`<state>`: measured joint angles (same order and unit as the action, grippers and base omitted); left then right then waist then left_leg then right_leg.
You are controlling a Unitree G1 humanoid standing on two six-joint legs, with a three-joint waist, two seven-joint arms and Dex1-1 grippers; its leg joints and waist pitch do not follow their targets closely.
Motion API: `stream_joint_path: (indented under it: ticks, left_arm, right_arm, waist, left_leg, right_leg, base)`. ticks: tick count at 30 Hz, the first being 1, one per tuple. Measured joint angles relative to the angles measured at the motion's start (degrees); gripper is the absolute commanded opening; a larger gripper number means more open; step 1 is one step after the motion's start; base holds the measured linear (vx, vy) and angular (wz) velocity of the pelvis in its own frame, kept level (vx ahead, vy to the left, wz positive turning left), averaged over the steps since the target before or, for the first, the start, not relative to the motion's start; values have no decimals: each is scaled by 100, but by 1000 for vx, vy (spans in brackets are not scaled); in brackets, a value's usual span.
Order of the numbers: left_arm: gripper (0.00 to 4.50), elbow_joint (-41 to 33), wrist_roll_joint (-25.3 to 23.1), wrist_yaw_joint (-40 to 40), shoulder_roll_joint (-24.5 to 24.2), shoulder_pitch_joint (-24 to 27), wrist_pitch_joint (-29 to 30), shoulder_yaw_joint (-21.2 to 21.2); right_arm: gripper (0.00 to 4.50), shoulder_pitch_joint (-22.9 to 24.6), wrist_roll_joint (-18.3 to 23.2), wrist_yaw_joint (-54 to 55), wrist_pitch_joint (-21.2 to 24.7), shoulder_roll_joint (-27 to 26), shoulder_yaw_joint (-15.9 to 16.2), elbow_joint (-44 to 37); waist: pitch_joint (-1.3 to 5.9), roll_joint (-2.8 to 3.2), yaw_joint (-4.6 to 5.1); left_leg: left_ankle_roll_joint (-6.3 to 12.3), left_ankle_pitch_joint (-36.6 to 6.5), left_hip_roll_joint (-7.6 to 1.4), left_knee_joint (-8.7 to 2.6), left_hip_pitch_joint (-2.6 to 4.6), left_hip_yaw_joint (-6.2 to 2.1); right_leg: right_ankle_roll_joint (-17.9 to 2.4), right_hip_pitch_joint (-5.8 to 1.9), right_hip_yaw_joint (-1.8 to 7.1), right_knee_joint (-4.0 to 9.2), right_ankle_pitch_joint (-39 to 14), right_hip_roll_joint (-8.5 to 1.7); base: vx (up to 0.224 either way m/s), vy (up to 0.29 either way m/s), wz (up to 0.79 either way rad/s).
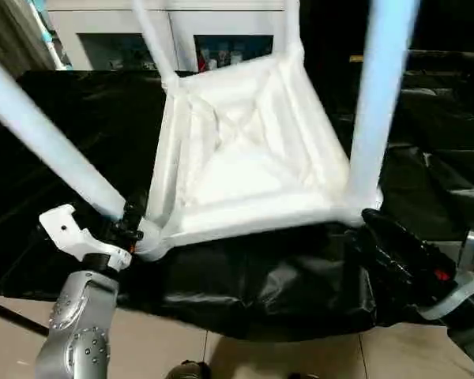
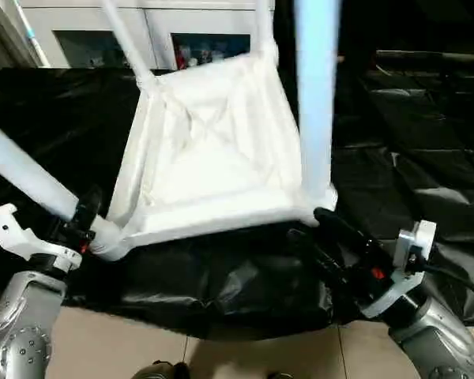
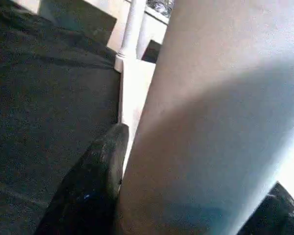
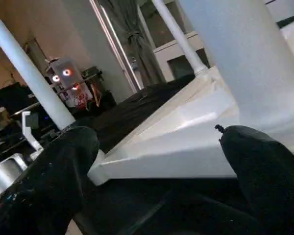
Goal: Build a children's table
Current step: Flip table
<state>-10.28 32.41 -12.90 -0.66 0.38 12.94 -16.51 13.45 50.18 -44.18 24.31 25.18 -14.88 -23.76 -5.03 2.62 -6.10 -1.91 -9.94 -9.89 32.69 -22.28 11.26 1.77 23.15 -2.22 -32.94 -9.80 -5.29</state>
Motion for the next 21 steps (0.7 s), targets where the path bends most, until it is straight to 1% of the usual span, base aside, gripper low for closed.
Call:
stream_joint_path:
  ticks: [1, 2, 5, 6, 8, 10, 13, 16, 21]
  left_arm:
    - [235, -5, 25, -2, 7, -1, 12, -10]
    - [235, -12, 46, -5, 13, -6, 47, -21]
    - [235, -21, 51, 2, 66, -31, 89, -62]
    - [235, -22, 52, 7, 93, -51, 113, -56]
    - [235, -25, 123, 25, 151, -75, 136, -65]
    - [235, -25, 202, 74, 199, -100, 157, -70]
    - [235, -26, 346, 140, 359, -137, 171, -100]
    - [235, -25, 502, 199, 472, -163, 194, -127]
    - [235, -29, 617, 240, 486, -213, 307, -100]
  right_arm:
    - [450, -7, -69, 4, 9, 44, 29, 0]
    - [450, -42, -265, 20, 28, 132, 176, -2]
    - [450, -224, -955, 174, 48, 237, 742, 77]
    - [450, -250, -1095, 219, 61, 222, 940, 141]
    - [450, -348, -1248, 408, 73, 28, 1094, 289]
    - [450, -460, -1223, 571, 124, -107, 1079, 387]
    - [450, -493, -1134, 705, 262, -243, 1088, 396]
    - [450, -553, -1102, 842, 298, -426, 1088, 490]
    - [450, -754, -1021, 946, 306, -682, 1101, 721]
  waist:
    - [0, -1, 0]
    - [0, 0, 1]
    - [0, 1, 21]
    - [0, 2, 28]
    - [-4, -4, 28]
    - [-4, -5, 29]
    - [-6, -9, 28]
    - [-7, -17, 46]
    - [-5, -14, 78]
  left_leg:
    - [0, 0, 0, 0, -1, 0]
    - [0, 0, 0, 0, 0, -1]
    - [0, 0, -1, -1, -1, -2]
    - [0, 0, -1, -1, -3, -2]
    - [0, 0, 0, -1, -9, -1]
    - [0, 0, 1, 1, -17, -1]
    - [1, 0, 1, 8, -25, -1]
    - [1, 0, -1, 8, -29, -1]
    - [3, 1, -3, 16, -57, -2]
  right_leg:
    - [1, 0, -1, 0, -1, 0]
    - [2, 0, -2, 0, -1, 0]
    - [3, 1, -3, -1, -2, 1]
    - [3, 3, -3, -1, -2, 0]
    - [7, 6, -2, -1, -5, 0]
    - [7, 11, -1, 0, -5, -1]
    - [9, 12, 0, 0, -6, -2]
    - [11, 16, -3, -1, -7, -1]
    - [8, 36, -4, -4, -5, 0]
  base:
    - [0, 0, 0]
    - [0, 0, 0]
    - [0, 0, 0]
    - [0, 0, 0]
    - [0, 0, 0]
    - [0, 0, 0]
    - [0, 0, 0]
    - [0, 0, 0]
    - [0, 0, 0]
